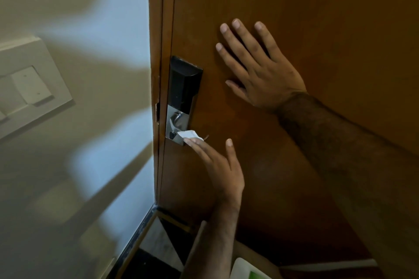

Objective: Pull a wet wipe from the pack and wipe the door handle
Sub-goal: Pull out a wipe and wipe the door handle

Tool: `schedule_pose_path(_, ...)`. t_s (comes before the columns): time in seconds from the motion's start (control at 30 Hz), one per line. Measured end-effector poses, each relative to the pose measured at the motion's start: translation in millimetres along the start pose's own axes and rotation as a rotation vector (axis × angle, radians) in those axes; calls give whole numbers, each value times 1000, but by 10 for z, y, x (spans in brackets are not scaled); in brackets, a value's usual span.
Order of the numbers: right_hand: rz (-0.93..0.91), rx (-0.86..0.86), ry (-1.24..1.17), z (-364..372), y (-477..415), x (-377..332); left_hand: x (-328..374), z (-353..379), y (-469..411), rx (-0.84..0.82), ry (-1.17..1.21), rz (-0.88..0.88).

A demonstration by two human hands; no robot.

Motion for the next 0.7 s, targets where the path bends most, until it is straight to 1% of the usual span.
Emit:
schedule_pose_path(0.03, 2, -3, -1, 2, -1, -1, -11, -25, -55, -1, -6, 0)
schedule_pose_path(0.1, 4, -4, -3, 6, 0, 0, -11, -117, -252, 55, -24, 2)
schedule_pose_path(0.2, 2, -4, 12, 1, 0, -3, 14, -262, -511, 147, 56, -24)
schedule_pose_path(0.3, 2, -11, 15, -3, 0, -4, 4, -400, -571, 201, 140, -36)
schedule_pose_path(0.43, 3, -22, 23, 5, -6, -2, -156, -632, -718, 330, 388, -262)
schedule_pose_path(0.5, 9, -24, 20, 9, -10, 0, -232, -699, -791, 333, 461, -339)
schedule_pose_path(0.6, 12, -36, 29, 5, -18, -5, -368, -786, -745, 311, 503, -433)
schedule_pose_path(0.7, 3, -47, 38, -15, -17, 7, -630, -896, -588, 287, 442, -543)
Point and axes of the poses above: each hand's wrist, its own y-axis away from the middle knuckle, its own z-axis out of the palm, x = y × z, the point moved 5 cm from there along -y, towards the middle knuckle
